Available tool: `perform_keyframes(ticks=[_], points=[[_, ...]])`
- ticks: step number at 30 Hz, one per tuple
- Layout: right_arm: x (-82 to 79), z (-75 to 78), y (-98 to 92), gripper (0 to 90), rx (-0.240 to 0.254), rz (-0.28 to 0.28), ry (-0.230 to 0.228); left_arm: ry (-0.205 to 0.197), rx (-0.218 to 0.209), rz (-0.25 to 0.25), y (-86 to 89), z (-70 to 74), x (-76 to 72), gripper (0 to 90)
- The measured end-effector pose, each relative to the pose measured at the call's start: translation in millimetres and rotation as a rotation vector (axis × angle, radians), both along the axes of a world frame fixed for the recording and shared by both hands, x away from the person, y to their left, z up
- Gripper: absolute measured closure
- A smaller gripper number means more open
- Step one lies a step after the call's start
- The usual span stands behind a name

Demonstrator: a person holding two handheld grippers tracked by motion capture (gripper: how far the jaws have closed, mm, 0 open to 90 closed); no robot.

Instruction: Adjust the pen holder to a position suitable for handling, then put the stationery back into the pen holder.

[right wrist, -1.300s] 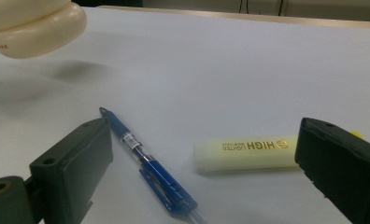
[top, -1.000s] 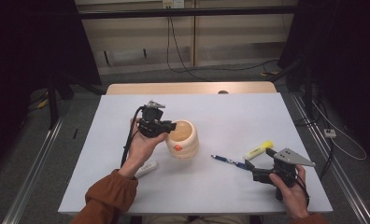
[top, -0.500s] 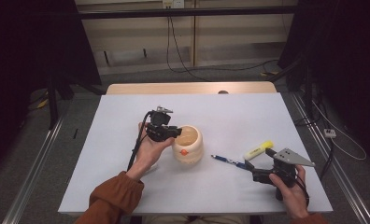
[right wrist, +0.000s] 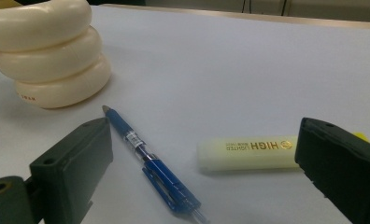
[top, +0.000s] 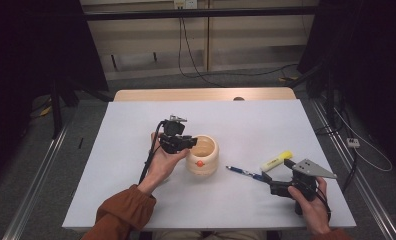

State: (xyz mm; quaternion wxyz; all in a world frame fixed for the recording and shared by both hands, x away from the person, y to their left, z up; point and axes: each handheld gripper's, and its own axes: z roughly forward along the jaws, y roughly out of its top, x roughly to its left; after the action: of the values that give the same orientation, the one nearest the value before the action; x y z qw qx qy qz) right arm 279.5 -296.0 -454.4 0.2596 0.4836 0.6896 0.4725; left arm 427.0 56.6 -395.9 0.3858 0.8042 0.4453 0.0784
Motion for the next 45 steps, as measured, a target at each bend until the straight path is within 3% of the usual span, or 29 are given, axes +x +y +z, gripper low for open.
perform_keyframes(ticks=[8,13,15,17,18,19,20,22,24,27,31,32,35,38,45], points=[[1.7,-0.2,0.1,4.0,0.004,-0.009,0.003,0.014,-0.017,-0.014,2.1,-0.5,0.8,71.2],[3.4,-0.6,1.2,4.0,0.003,-0.002,0.007,0.026,-0.061,-0.052,7.9,-2.9,3.3,64.8],[3.0,-0.6,1.2,4.0,0.005,-0.001,0.005,0.008,-0.097,-0.086,7.5,-0.4,1.8,57.1],[3.0,-0.8,0.2,4.0,0.001,0.0,0.005,-0.001,-0.097,-0.107,7.8,1.1,1.9,48.6],[2.9,-0.6,0.3,3.9,0.005,-0.003,0.005,-0.015,-0.09,-0.116,7.7,1.8,2.0,42.6],[2.9,-0.6,0.3,3.9,0.005,-0.003,0.005,-0.03,-0.085,-0.114,7.6,1.9,2.4,42.6],[2.5,-0.4,0.1,4.0,0.003,-0.001,0.004,-0.044,-0.088,-0.113,8.0,2.1,2.6,32.4],[2.0,-0.3,0.5,4.0,0.003,0.0,0.003,-0.097,-0.099,-0.135,11.8,4.5,4.0,25.7],[1.4,-0.3,0.3,4.0,0.005,0.003,0.004,-0.115,-0.102,-0.135,12.9,5.5,3.9,19.4],[0.9,0.3,0.1,3.9,0.011,0.0,0.002,-0.171,-0.084,-0.171,15.4,8.8,3.2,16.7],[1.0,-0.1,0.4,3.9,0.009,0.007,0.001,-0.242,-0.046,-0.167,17.6,12.5,0.6,12.2],[1.2,0.2,0.3,3.9,0.012,0.007,0.001,-0.246,-0.047,-0.184,18.0,13.0,-0.1,9.9],[3.3,0.4,0.7,3.8,0.013,0.009,0.0,-0.248,-0.066,-0.17,21.1,15.7,-1.5,9.1],[5.8,-0.7,2.3,3.8,0.009,0.011,0.009,-0.249,-0.043,-0.159,24.2,17.2,-2.1,9.1],[4.5,-0.4,1.7,3.8,0.006,0.011,0.001,-0.24,-0.047,-0.163,39.9,20.9,-6.5,9.1]])
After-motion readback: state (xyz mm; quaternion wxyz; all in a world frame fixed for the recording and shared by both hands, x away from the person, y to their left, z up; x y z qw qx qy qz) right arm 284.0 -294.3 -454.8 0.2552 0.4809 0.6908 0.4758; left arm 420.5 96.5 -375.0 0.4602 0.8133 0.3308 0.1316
